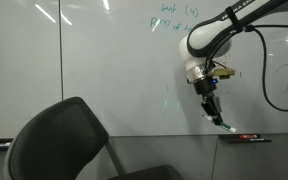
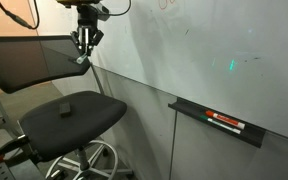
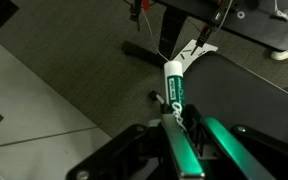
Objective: Use the marker on the chair to write on the white board
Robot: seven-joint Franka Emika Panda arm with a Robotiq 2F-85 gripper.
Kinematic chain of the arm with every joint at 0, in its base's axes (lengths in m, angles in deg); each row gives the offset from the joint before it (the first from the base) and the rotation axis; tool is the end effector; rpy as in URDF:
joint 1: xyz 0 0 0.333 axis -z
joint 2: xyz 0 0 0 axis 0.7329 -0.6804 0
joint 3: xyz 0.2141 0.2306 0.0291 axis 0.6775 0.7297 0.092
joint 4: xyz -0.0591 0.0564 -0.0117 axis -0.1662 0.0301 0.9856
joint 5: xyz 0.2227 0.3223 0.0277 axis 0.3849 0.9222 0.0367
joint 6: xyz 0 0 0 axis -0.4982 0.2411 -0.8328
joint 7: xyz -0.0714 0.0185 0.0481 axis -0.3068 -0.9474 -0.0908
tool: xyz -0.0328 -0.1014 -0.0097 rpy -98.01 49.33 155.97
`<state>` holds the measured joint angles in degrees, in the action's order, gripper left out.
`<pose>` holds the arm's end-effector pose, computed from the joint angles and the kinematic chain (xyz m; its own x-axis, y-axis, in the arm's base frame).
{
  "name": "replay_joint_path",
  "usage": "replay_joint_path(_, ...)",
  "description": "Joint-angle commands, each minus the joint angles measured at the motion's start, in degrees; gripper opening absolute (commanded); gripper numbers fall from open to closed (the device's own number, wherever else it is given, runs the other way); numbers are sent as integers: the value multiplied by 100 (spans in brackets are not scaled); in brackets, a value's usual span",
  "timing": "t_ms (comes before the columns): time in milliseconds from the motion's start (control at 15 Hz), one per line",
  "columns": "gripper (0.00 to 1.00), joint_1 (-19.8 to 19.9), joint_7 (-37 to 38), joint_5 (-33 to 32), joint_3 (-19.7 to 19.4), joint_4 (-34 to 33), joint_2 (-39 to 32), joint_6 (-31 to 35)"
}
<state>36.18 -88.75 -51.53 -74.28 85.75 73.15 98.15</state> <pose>0.5339 0.1594 0.3875 0.8103 0.3944 -0.4334 0.4628 -0.8844 0.0605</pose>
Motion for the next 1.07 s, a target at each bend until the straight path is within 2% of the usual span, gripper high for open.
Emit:
replay_joint_path(0, 8, 146, -135, 300, 49, 433, 356, 183)
replay_joint_path(267, 8, 151, -64, 383, 54, 546, 374, 44)
replay_joint_path(467, 8, 220, -570, 1155, 96, 484, 315, -340)
replay_joint_path(667, 8, 78, -69, 394, 40, 605, 394, -15)
replay_joint_path(933, 8, 203, -406, 942, 62, 475, 294, -381)
replay_joint_path(1000, 8, 166, -300, 781, 57, 522, 322, -278)
